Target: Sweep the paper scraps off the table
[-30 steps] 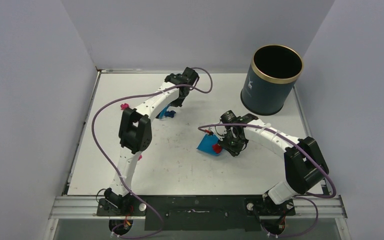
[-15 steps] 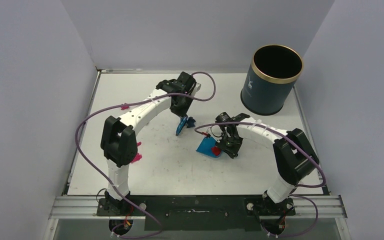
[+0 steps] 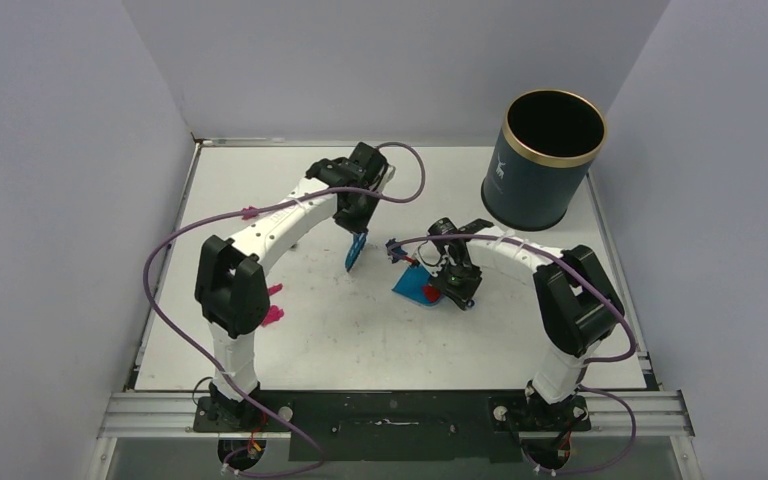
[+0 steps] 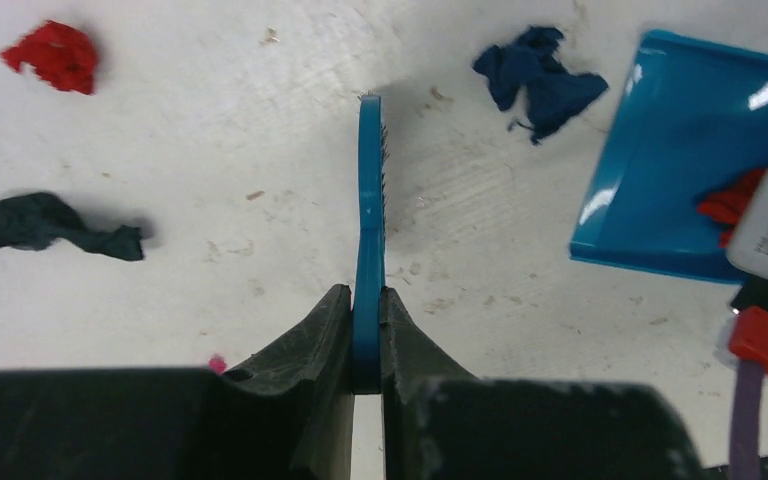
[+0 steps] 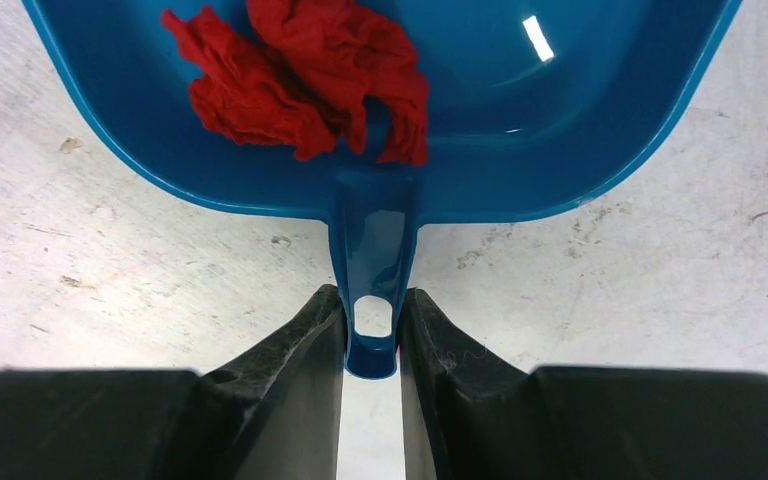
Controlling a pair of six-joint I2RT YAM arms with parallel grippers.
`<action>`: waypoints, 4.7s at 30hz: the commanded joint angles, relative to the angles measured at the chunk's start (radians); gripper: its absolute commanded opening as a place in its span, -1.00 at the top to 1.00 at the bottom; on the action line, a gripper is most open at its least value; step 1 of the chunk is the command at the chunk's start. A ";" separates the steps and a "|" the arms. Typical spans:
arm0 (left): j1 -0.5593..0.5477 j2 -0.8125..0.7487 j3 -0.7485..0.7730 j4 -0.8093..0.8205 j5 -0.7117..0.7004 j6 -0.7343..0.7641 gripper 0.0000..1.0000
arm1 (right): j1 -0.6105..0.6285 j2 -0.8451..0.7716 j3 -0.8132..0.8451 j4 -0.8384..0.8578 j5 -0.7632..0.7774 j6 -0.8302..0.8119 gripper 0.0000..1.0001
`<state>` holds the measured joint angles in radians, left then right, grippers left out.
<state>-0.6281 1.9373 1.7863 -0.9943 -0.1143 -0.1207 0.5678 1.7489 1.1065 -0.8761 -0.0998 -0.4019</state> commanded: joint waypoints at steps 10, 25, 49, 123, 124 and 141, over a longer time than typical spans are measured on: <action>0.033 0.267 0.449 -0.041 0.025 0.051 1.00 | -0.043 0.032 0.073 -0.027 0.028 0.023 0.89; -0.070 0.213 0.371 -0.038 0.369 0.023 1.00 | -0.055 0.069 0.102 -0.033 0.010 0.020 0.89; 0.072 0.070 0.316 -0.005 -0.470 0.206 1.00 | -0.055 -0.022 -0.001 0.028 -0.021 0.011 0.89; 0.288 0.065 -0.028 0.179 -0.664 0.137 1.00 | 0.007 -0.012 0.073 -0.041 -0.039 -0.017 0.89; 0.289 0.105 0.018 0.159 -0.640 0.150 1.00 | 0.007 -0.012 0.073 -0.043 -0.037 -0.018 0.89; -0.001 0.033 0.016 0.055 -0.117 -0.003 1.00 | 0.025 0.012 0.087 -0.071 -0.011 -0.026 0.89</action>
<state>-0.5766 2.0598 1.8236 -0.9440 -0.4168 -0.0425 0.5774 1.7775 1.1755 -0.9337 -0.1303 -0.4183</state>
